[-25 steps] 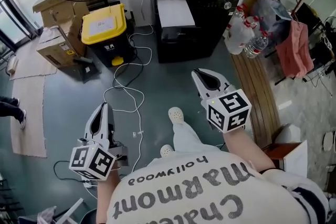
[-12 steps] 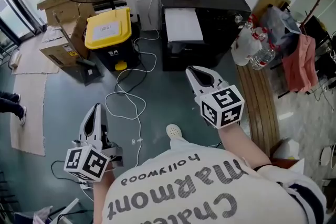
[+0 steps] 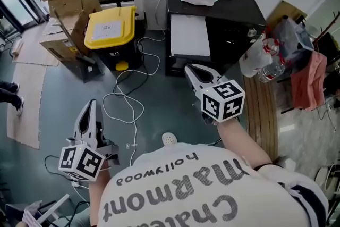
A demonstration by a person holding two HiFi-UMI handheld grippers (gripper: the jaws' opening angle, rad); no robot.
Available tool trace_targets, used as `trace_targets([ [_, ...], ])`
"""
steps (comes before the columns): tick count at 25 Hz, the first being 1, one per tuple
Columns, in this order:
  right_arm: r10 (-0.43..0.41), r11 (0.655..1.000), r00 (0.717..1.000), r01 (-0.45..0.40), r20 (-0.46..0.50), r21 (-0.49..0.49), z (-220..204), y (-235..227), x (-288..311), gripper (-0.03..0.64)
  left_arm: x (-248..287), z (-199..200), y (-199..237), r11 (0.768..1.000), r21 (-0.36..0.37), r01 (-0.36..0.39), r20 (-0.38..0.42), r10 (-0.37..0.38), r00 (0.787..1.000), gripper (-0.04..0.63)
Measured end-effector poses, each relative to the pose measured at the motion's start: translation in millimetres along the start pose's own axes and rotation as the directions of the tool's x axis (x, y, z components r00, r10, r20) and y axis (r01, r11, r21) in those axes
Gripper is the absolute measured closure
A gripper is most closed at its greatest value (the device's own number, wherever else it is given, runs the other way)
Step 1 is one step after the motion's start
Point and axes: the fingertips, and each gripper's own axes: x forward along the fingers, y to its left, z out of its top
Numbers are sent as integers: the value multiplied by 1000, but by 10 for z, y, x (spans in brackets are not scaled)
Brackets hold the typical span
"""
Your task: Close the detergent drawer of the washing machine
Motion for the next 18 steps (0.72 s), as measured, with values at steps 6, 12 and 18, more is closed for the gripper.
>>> trace_targets([
  [6, 80, 997, 992, -79, -102, 13, -273, -345, 447, 586, 172, -55, 90, 997, -8, -71, 29, 71, 997, 588],
  [12, 114, 989, 973, -130, -200, -70, -394, -505, 783, 583, 139, -9, 280, 987, -23, -161, 52, 162, 985, 588],
  [18, 169, 968, 948, -211, -269, -139, -428, -478, 1037, 577, 149, 19, 419, 978, -32, -206, 59, 208, 976, 588],
])
